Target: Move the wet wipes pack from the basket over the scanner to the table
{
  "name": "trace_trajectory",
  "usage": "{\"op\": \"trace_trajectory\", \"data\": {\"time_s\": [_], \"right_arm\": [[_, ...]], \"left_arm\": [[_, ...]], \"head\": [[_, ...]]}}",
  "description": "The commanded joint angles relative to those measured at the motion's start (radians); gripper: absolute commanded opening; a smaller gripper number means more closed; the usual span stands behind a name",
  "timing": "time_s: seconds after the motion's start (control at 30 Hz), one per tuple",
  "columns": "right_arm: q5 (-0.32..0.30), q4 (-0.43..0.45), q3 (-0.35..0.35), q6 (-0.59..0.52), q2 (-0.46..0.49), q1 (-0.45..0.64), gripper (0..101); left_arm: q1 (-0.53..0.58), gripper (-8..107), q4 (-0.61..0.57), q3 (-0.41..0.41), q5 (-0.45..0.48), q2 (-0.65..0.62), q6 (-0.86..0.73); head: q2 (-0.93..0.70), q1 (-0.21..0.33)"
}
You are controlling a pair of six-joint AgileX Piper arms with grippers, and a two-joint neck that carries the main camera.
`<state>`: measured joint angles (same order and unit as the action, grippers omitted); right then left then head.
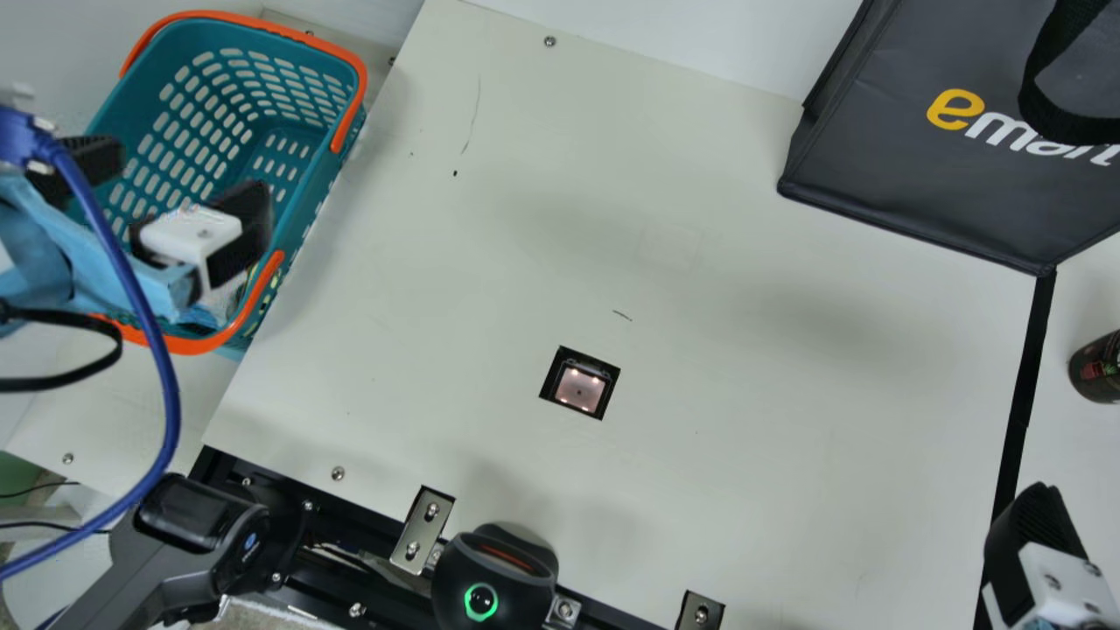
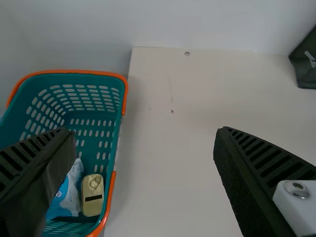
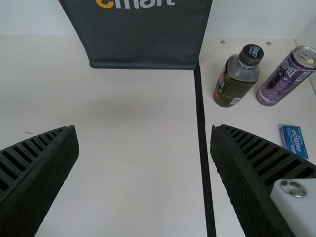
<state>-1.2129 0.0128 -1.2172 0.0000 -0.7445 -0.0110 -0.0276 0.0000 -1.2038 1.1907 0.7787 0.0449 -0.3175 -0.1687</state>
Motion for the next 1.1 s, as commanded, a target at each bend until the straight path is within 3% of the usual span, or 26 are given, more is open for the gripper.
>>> {"op": "trace_trajectory", "data": {"time_s": [0.0, 0.27, 0.43, 0.8, 1.07], "right_arm": [[0.000, 0.000, 0.000, 0.000, 0.000, 0.000, 95], [0.000, 0.000, 0.000, 0.000, 0.000, 0.000, 95], [0.000, 0.000, 0.000, 0.000, 0.000, 0.000, 95], [0.000, 0.000, 0.000, 0.000, 0.000, 0.000, 95], [0.000, 0.000, 0.000, 0.000, 0.000, 0.000, 95]], "left_arm": [[-0.046, 90, 0.017, -0.002, -0.013, 0.011, 0.028], [-0.265, 90, 0.062, -0.009, -0.070, 0.074, 0.138], [-0.411, 90, 0.019, -0.017, -0.095, 0.141, 0.120], [-0.663, 90, -0.171, -0.082, -0.118, 0.386, -0.257], [-0.703, 90, -0.208, -0.167, -0.107, 0.591, -0.470]], "head": [[-0.004, 0.030], [-0.004, 0.030], [-0.004, 0.030], [-0.004, 0.030], [-0.004, 0.030]]}}
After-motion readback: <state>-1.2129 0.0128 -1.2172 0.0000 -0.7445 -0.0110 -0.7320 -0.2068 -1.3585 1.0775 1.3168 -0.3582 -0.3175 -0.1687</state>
